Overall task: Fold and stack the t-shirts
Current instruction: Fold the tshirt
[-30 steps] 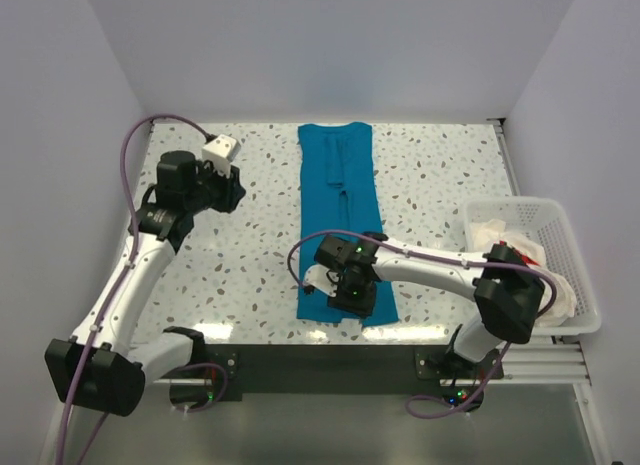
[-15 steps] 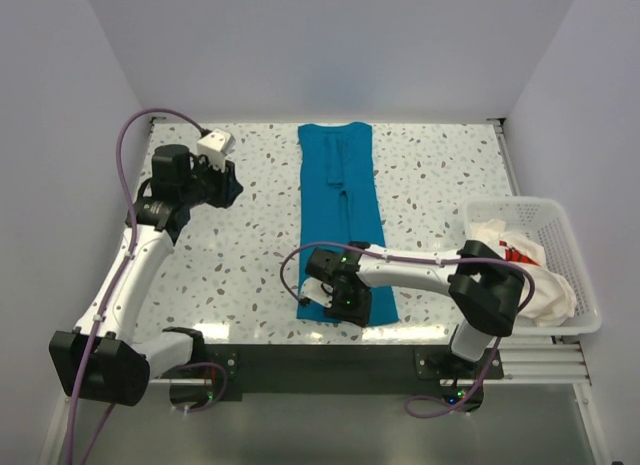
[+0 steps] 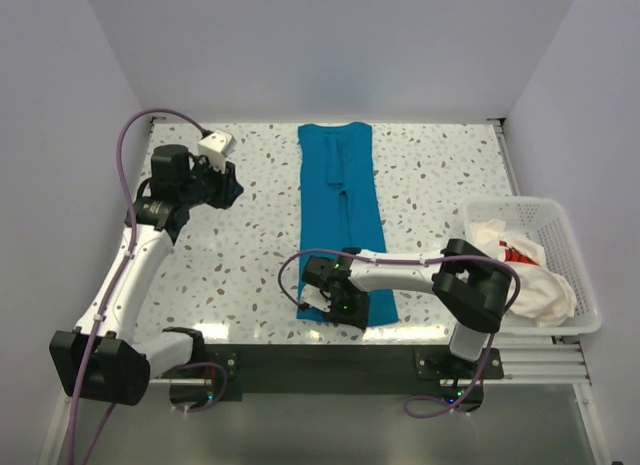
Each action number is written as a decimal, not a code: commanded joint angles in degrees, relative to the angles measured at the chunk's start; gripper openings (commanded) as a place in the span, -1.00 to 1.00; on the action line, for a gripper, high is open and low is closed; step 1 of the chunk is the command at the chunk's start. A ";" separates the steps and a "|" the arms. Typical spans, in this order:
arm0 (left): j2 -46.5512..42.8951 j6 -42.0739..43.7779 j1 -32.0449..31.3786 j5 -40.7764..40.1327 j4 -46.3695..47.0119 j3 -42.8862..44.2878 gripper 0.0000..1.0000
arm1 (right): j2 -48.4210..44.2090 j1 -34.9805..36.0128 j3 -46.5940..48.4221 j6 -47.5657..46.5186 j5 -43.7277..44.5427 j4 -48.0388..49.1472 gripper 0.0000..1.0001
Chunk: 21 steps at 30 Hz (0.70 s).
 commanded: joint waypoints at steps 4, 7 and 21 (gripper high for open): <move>-1.00 1.92 1.18 1.11 -0.32 0.99 -0.27 | 2.56 0.81 0.44 1.07 1.98 0.61 -0.56; -1.00 2.28 1.80 1.11 -0.32 0.99 -0.27 | 2.92 0.90 0.71 1.25 2.33 0.52 -0.87; -0.83 1.32 2.24 2.43 -0.93 1.87 -0.27 | -4.29 0.90 8.00 0.20 -3.64 -5.97 -1.00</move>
